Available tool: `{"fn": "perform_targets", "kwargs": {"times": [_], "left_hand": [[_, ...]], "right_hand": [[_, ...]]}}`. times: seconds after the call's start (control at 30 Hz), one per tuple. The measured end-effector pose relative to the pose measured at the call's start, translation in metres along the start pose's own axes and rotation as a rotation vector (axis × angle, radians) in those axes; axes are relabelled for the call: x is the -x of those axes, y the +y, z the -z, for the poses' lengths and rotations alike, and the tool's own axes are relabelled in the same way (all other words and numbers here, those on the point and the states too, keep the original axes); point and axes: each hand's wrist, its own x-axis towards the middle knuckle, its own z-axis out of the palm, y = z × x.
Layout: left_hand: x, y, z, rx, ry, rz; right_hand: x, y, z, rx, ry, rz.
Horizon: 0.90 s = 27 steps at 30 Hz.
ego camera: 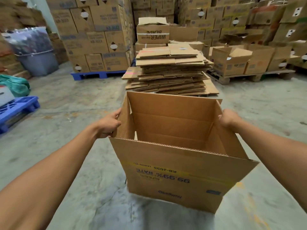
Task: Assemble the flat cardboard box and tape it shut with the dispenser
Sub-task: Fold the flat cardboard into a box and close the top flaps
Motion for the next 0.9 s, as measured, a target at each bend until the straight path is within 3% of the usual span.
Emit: {"fn": "perform_targets", "kwargs": {"times": [0.2,0.37,0.63,0.77,0.9], "left_hand": [[0.009,-0.011,0.003,-0.171,0.020,0.085],[-0.023,-0.062,0.031,-0.294,-0.031,0.150],[0.040,-0.021,0.003,-0.246,0.037,0.117],[0.040,-0.037,-0.007,-0.316,0.171,0.041],[0.045,-0.030,-0.015,-0.384,0.106,0.072]], "right_hand": [[-0.004,-0.014,-0.019,0.038,-0.019,-0.019],[-0.015,-0.027,-0.018,0.066,-0.046,-0.061],[0.001,-0.029,-0.019,-0.042,0.008,-0.148],[0.027,-0.030,-0.017,-0.176,0.050,-0.013],[0.045,-0.018,-0.014,-0.284,-0.069,0.135]]}}
